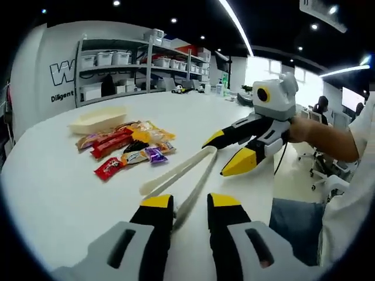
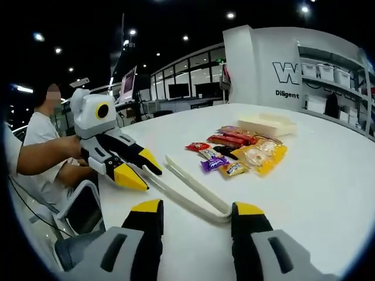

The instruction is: Place the target food into the container with the food tongs after gripping and lifting it, then release it inside without dropping or visibly crushing the food.

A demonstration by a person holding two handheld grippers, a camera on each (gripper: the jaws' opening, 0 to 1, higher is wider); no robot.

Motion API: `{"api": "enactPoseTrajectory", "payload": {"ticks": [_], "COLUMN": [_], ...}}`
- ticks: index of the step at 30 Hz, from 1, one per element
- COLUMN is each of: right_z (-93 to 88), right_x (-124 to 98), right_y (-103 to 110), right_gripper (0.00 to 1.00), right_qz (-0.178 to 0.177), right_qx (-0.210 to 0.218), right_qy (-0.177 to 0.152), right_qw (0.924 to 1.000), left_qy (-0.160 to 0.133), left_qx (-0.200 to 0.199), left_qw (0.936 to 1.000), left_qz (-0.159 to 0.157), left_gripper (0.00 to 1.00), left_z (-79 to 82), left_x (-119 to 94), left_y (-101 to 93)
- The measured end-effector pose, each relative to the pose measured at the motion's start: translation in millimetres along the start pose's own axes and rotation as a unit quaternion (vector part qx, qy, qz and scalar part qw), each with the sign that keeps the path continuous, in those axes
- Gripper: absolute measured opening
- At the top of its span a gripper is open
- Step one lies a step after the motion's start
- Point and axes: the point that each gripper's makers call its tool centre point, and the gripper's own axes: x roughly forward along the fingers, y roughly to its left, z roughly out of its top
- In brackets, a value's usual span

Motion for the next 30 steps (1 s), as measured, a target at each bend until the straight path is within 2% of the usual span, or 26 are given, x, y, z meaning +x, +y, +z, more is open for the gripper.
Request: {"api": "enactPoseTrajectory", "payload": {"ticks": [3,6,9,12,15,17,20,21,22,26,30], "right_z": [-0.4,-0.4,-0.3,0.7,1.0,2.1,2.6,2.4,2.2,1.1,7.3], "right_x": [-1,-2,-4,-4,-5,-5,-6,-6,-6,-8,-13], "right_y": [-1,-2,-6,-6,-6,-7,-7,-7,-7,-6,-7], "right_gripper": [0.38,0.36,0.31,0.3,0.31,0.32,0.33,0.33,0.32,0.31,0.36], "right_qz": [-0.007,-0.007,-0.011,-0.012,-0.013,-0.013,-0.01,-0.01,-0.008,-0.004,-0.005], "right_qx": [-0.016,-0.009,-0.003,0.005,-0.002,-0.002,0.01,0.011,0.014,0.022,0.022], "right_qy": [0.003,0.002,-0.002,-0.005,-0.006,-0.011,-0.013,-0.013,-0.014,-0.017,-0.041], "right_qw": [0.9998,0.9999,0.9999,0.9999,0.9999,0.9999,0.9998,0.9998,0.9998,0.9996,0.9989], "left_qy": [0.0,0.001,-0.001,-0.007,-0.02,-0.027,-0.026,-0.023,-0.025,-0.026,-0.043], "left_qx": [0.006,0.022,0.033,0.046,0.071,0.109,0.087,0.087,0.108,0.092,0.09], "left_qw": [1.0,0.9998,0.9994,0.9989,0.9959,0.9915,0.9909,0.9918,0.9898,0.9895,0.9888], "left_qz": [0.0,0.0,-0.005,-0.012,-0.052,-0.066,-0.1,-0.091,-0.09,-0.108,-0.111], "left_gripper": [0.19,0.12,0.12,0.11,0.07,0.04,0.01,0.01,0.01,0.01,0.01], "left_z": [0.8,0.8,0.5,0.1,-0.8,-1.9,-2.7,-3.2,-2.2,-1.8,5.2], "left_x": [0,1,1,1,-1,-2,-2,-2,-2,-4,-5], "left_y": [1.2,4.3,4.3,4.2,-5.6,-10.4,-21.7,-18.6,-17.9,-23.1,-26.0]}}
